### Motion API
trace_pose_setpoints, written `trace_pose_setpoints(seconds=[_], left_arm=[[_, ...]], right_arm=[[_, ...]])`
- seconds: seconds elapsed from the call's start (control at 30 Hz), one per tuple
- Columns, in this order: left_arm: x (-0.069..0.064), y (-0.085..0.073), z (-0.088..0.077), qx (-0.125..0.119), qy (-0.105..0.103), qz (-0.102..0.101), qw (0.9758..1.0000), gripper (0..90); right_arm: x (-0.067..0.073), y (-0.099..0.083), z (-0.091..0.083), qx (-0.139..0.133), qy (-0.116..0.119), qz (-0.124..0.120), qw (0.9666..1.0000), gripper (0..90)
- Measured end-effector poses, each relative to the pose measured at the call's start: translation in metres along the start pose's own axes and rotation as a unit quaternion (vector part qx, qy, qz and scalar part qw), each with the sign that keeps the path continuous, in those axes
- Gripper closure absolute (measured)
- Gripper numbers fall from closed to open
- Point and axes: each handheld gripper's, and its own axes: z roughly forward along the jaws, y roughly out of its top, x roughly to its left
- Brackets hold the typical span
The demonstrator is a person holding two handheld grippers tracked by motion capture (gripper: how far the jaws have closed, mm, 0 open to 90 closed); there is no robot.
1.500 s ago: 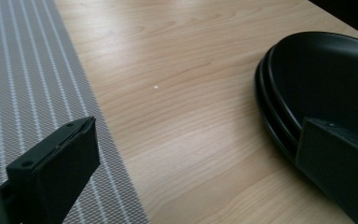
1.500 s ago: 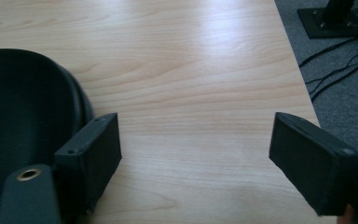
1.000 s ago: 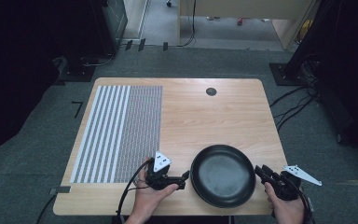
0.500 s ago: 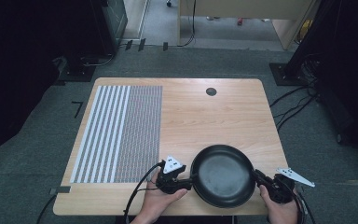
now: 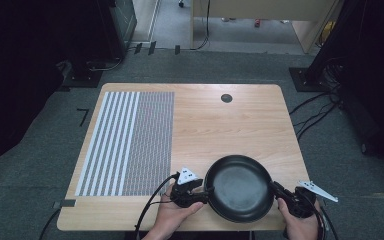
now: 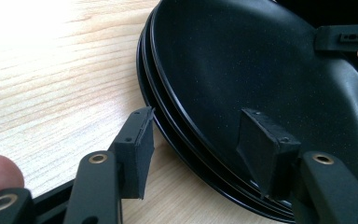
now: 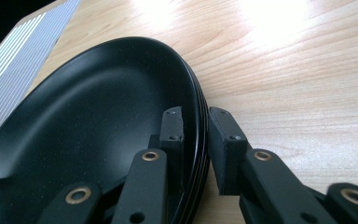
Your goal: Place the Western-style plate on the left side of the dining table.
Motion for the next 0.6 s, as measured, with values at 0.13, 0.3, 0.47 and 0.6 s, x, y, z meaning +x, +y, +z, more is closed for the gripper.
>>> trace_pose_setpoints(seconds=[0.13, 0.3, 0.47, 0.6], left_arm=[[-0.0027, -0.001, 0.0015, 0.001, -0.001, 0.005, 1.0, 47.2], [-0.0023, -0.001, 0.0015, 0.001, -0.002, 0.004, 1.0, 47.2], [-0.0027, -0.0016, 0.0019, 0.004, -0.001, 0.008, 1.0, 46.6], [-0.0016, -0.0017, 0.0021, 0.008, -0.005, 0.007, 0.9999, 46.3]], right_arm=[[-0.0005, 0.0001, 0.0001, -0.003, 0.001, 0.004, 1.0, 77.9], [-0.0002, 0.0003, 0.0011, -0.007, 0.0, 0.002, 1.0, 78.0], [-0.0011, 0.0009, 0.0016, -0.008, 0.001, 0.009, 0.9999, 78.4], [-0.0022, 0.0014, 0.0016, -0.008, 0.004, 0.017, 0.9998, 79.1]])
